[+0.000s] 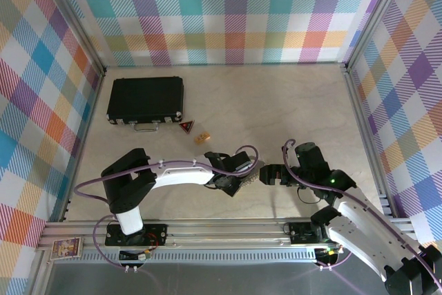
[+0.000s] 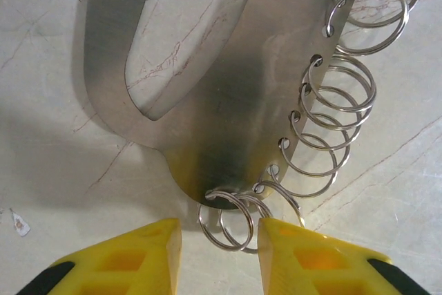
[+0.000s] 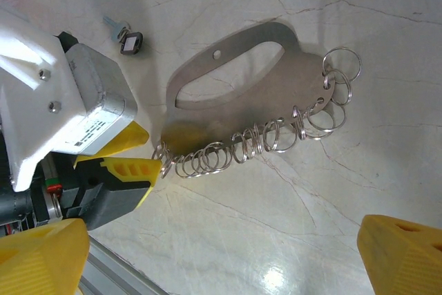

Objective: Put the keys on the keyring

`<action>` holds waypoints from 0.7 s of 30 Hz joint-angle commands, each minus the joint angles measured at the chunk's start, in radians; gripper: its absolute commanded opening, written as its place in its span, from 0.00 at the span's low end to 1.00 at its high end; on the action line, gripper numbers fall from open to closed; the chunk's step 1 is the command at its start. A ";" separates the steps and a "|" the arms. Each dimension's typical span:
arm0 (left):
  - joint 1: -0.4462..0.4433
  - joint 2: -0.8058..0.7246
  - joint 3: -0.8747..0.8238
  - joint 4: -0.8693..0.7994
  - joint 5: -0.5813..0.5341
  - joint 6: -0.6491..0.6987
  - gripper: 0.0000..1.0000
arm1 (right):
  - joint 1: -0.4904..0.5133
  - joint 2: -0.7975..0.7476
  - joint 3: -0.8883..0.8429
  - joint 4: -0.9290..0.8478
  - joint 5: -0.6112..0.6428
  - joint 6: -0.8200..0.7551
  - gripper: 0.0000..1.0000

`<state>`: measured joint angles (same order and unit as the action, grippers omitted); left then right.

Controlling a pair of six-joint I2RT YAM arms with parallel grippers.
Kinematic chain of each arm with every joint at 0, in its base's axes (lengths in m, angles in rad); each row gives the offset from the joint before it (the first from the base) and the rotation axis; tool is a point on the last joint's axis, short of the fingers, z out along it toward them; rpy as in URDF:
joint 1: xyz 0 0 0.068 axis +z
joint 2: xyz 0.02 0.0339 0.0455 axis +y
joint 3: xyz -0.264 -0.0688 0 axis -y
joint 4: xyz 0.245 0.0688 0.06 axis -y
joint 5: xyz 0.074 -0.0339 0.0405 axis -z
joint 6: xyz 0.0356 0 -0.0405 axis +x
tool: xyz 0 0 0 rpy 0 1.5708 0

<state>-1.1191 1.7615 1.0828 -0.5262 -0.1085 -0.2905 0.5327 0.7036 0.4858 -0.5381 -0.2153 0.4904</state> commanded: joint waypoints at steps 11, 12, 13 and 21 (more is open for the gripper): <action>-0.025 0.056 0.072 -0.069 -0.056 0.015 0.35 | 0.007 -0.021 -0.013 0.001 0.009 0.002 0.99; -0.025 0.058 0.073 -0.071 -0.058 0.016 0.35 | 0.007 -0.024 -0.014 0.000 0.009 0.003 0.99; -0.027 0.058 0.074 -0.072 -0.061 0.014 0.35 | 0.007 -0.025 -0.015 -0.001 0.009 0.002 0.99; -0.040 0.067 0.088 -0.086 -0.084 0.011 0.29 | 0.008 -0.037 -0.017 -0.001 0.011 0.001 0.99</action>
<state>-1.1454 1.8191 1.1431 -0.5770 -0.1707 -0.2897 0.5327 0.6777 0.4831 -0.5404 -0.2096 0.4904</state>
